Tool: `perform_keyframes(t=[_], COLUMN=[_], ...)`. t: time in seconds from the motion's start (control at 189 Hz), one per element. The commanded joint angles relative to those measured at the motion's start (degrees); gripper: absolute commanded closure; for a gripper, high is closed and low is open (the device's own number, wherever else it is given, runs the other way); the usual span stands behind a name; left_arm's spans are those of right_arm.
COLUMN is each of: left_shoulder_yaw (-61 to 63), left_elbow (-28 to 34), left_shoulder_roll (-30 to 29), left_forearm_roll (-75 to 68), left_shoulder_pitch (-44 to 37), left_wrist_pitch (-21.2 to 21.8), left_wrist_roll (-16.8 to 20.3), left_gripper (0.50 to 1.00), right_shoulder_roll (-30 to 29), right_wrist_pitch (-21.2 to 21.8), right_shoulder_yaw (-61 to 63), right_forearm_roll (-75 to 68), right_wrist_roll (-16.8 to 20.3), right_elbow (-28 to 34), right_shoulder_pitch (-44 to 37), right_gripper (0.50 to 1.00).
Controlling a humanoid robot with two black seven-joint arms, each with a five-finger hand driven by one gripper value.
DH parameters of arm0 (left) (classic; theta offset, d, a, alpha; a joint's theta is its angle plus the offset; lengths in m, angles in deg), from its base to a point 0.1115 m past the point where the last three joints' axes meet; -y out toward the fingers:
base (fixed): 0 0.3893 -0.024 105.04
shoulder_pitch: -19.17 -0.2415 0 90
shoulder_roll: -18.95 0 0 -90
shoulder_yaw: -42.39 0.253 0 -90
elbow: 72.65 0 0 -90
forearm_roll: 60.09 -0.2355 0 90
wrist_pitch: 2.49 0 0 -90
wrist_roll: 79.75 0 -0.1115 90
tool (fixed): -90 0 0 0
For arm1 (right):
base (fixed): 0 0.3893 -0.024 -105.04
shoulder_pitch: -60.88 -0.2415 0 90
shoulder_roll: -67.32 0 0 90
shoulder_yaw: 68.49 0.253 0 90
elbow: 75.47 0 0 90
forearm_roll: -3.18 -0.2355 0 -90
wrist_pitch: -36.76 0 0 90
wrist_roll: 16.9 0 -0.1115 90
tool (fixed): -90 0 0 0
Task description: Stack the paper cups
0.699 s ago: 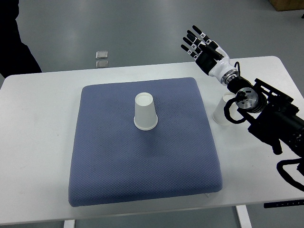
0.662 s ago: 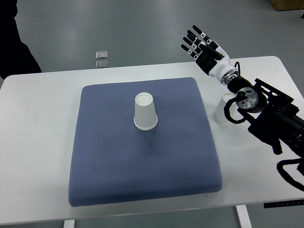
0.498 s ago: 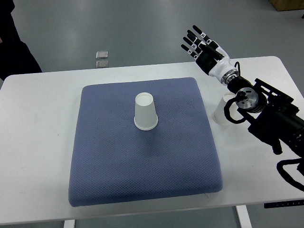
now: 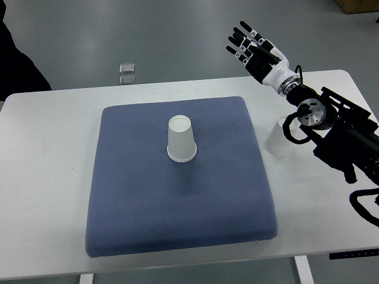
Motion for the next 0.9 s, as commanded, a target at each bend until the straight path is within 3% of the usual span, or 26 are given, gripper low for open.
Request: perform_keyframes(t=[0.0, 0.207, 0.466, 0.62, 0.715, 0.895], left_shoulder_yaw=[0.1, 0.2, 0.2, 0.3, 0.3, 0.2], left_elbow=[-0.7, -3.2, -6.5, -6.7, -6.7, -6.9], left_shoulder_roll=[0.0, 0.0, 0.0, 0.0, 0.0, 0.0], left_forearm_roll=[-0.1, -0.1, -0.2, -0.3, -0.3, -0.4], left_shoulder_pitch=[0.0, 0.0, 0.0, 0.0, 0.0, 0.0], left_wrist_pitch=[-0.1, -0.1, -0.2, -0.2, -0.3, -1.7], left_wrist_roll=[-0.1, -0.1, -0.1, -0.1, -0.1, -0.2], left_gripper=[0.5, 0.5, 0.5, 0.5, 0.5, 0.5], right_shoulder_roll=[1.4, 6.1, 9.5, 9.6, 9.2, 9.6], right_wrist_pitch=[0.0, -0.6, -0.2, 0.2, 0.6, 8.5], right_shoulder_yaw=[-0.1, -9.0, -51.3, -76.9, -85.2, -94.3], right_forearm_roll=[1.3, 8.6, 11.0, 14.4, 18.1, 21.9], right_wrist_roll=[1.2, 3.3, 3.9, 4.0, 4.2, 7.1], right_elbow=[0.0, 1.2, 4.0, 14.1, 20.9, 35.3], right_shoulder_pitch=[-2.1, -9.9, -26.7, -39.5, -46.5, -62.2], right_gripper=[0.583, 0.583, 0.583, 0.583, 0.583, 0.581])
